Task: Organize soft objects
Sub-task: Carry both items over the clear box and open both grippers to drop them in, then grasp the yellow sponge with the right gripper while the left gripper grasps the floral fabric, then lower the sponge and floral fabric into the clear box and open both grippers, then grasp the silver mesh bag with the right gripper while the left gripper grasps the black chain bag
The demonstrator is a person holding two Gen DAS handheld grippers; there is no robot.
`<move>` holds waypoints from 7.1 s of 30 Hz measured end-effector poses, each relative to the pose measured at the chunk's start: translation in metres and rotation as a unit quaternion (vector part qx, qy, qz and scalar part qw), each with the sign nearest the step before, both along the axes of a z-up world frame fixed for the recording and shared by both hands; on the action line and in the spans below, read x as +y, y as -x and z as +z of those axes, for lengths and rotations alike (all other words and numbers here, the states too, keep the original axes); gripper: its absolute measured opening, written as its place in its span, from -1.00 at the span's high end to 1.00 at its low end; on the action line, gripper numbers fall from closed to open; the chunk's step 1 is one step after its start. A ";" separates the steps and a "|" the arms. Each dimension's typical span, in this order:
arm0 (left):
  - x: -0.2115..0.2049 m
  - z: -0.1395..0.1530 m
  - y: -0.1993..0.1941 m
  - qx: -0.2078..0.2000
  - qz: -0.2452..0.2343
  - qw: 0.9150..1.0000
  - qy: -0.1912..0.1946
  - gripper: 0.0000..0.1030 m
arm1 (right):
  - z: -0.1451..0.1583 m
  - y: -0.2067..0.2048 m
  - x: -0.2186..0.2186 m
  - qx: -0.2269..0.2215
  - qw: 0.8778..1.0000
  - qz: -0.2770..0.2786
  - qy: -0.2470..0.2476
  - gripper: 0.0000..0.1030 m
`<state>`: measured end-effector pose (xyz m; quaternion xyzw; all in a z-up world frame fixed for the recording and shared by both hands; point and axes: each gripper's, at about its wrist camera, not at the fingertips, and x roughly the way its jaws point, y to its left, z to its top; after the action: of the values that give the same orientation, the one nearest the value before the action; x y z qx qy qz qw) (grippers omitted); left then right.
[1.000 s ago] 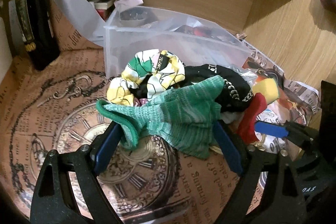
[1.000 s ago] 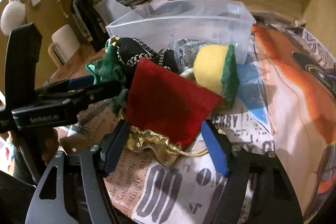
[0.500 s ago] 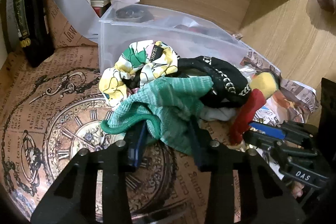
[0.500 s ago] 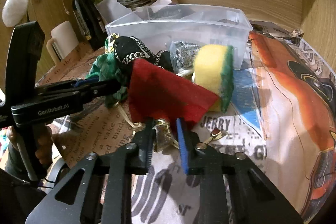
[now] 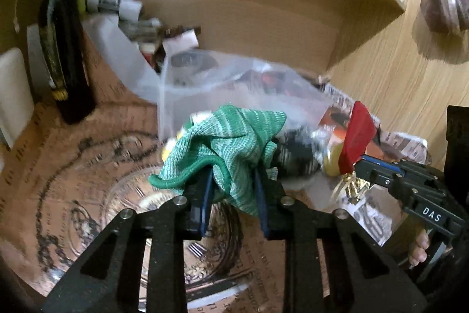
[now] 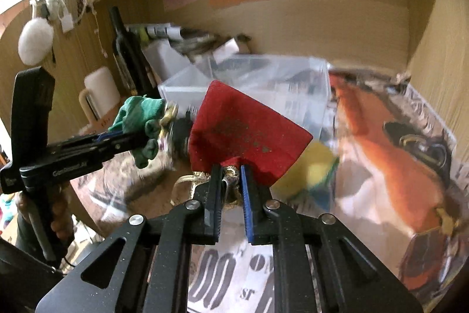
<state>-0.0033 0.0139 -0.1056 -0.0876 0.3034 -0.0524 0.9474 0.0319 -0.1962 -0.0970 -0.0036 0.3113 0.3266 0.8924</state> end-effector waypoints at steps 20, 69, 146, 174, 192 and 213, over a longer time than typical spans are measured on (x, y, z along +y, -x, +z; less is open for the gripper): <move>0.012 0.062 -0.065 -0.068 0.011 0.997 -0.031 0.50 | 0.063 -0.060 0.004 -0.100 0.994 -0.042 -0.015 0.78; 0.022 0.063 -0.097 -0.009 -0.006 0.998 -0.059 -0.48 | 0.063 -0.089 0.000 -0.056 0.996 -0.050 0.054 -0.32; 0.033 0.054 -0.151 -0.012 0.020 0.998 -0.059 0.67 | 0.040 -0.140 0.057 -0.026 0.997 0.004 0.070 0.16; 0.018 0.059 -0.135 -0.010 -0.014 0.998 -0.061 0.03 | 0.045 -0.133 0.050 -0.024 0.997 0.001 0.077 -0.39; 0.012 0.018 -0.093 0.049 -0.035 0.998 -0.036 -0.04 | 0.019 -0.076 0.019 0.005 0.999 -0.011 0.047 -0.54; 0.001 -0.029 -0.125 0.101 -0.038 0.994 0.001 0.00 | -0.022 -0.084 0.020 0.065 0.997 0.003 0.047 0.01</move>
<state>0.1213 0.0150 -0.1346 -0.0816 0.4006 -0.0798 0.9091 0.1159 -0.1764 -0.1189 -0.0258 0.3838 0.3141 0.8680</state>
